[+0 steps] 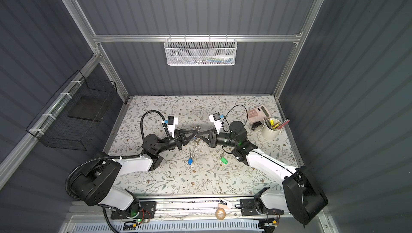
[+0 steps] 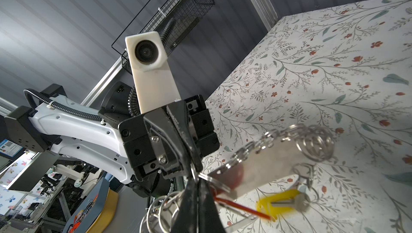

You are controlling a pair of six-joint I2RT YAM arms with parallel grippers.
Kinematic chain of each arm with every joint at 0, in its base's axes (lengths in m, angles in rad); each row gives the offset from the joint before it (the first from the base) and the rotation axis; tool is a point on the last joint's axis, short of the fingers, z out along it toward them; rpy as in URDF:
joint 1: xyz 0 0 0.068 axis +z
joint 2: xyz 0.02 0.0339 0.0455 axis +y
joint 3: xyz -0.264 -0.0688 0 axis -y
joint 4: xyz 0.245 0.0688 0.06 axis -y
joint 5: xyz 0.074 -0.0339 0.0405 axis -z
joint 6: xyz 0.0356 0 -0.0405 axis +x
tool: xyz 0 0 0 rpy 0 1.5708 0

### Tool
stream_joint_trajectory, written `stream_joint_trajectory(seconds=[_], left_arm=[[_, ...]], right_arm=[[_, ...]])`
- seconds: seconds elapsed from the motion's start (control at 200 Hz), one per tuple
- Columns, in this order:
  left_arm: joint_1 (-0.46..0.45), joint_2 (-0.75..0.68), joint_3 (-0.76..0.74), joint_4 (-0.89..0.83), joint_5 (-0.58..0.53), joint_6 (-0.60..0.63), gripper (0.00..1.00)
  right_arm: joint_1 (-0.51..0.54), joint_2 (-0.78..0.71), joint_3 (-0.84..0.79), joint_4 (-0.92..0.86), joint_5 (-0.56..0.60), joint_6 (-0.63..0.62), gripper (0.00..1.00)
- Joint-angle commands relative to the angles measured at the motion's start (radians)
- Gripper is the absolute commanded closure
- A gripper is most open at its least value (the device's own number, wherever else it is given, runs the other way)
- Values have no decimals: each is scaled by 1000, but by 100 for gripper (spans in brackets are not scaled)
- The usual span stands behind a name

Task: Put the keys on the keyring

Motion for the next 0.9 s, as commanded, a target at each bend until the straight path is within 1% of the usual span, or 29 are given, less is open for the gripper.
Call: stream_joint_trajectory(seconds=[0.0,0.18,0.23,0.28,0.415,0.53,0.63,0.725,0.765,0.896], left_arm=[[-11,-42,33,-112,25,77,100],[-10,-81,52,-211,34,119,100],[-11,-91,62,-240,37,135,100],[-11,-95,73,-272,45,150,100],[-10,-100,140,-369,105,195,100],[-14,-127,221,-587,143,306,100],[-18,-154,296,-797,162,423,100],[-20,-172,380,-1009,177,542,100],[-20,-174,415,-1089,178,588,100],[-20,-157,542,-1310,209,711,100]], right_arm=[[7,-29,28,54,-32,-13,100],[5,-38,25,52,-37,-21,100],[5,-43,25,49,-42,-26,95],[-1,-51,25,47,-54,-30,86],[-44,-73,26,30,-106,-39,75],[-99,-107,7,42,-155,-29,68],[-127,-135,-7,21,-169,-45,63],[-154,-145,-31,39,-189,-28,60],[-169,-182,-47,74,-204,-10,59],[-204,-200,-78,121,-226,13,59]])
